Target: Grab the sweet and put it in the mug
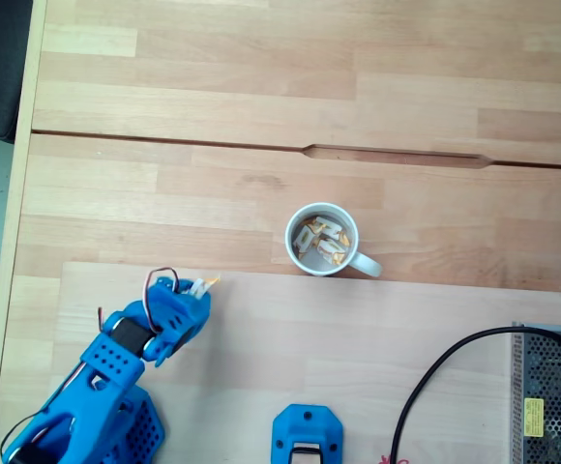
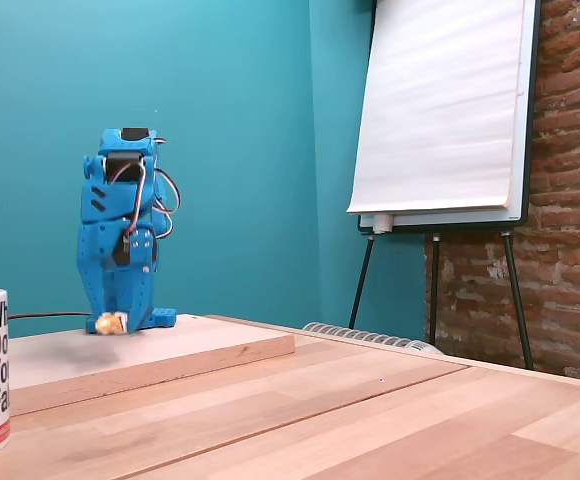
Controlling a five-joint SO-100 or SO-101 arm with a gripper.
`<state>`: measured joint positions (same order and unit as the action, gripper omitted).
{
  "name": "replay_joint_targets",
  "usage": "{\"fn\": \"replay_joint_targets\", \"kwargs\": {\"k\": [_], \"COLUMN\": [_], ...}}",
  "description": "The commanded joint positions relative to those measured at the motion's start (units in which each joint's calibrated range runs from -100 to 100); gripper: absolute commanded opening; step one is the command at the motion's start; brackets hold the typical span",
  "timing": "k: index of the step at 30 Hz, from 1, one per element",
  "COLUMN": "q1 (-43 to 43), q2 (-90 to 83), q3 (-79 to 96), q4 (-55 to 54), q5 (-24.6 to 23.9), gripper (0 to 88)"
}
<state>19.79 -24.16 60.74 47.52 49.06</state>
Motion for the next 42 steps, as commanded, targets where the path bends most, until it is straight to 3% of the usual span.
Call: {"fn": "replay_joint_targets", "kwargs": {"k": [1,13,21,42], "q1": [-0.19,1.12,10.42,14.99], "q2": [-3.72,-0.62,8.67,26.91], "q3": [-8.37,-32.81,-40.93,-50.92], "q4": [-0.26,-0.18,-0.34,-0.42], "q5": [-3.37,-10.65,-10.74,-10.79], "gripper": [3.5,3.5,3.5,3.6]}}
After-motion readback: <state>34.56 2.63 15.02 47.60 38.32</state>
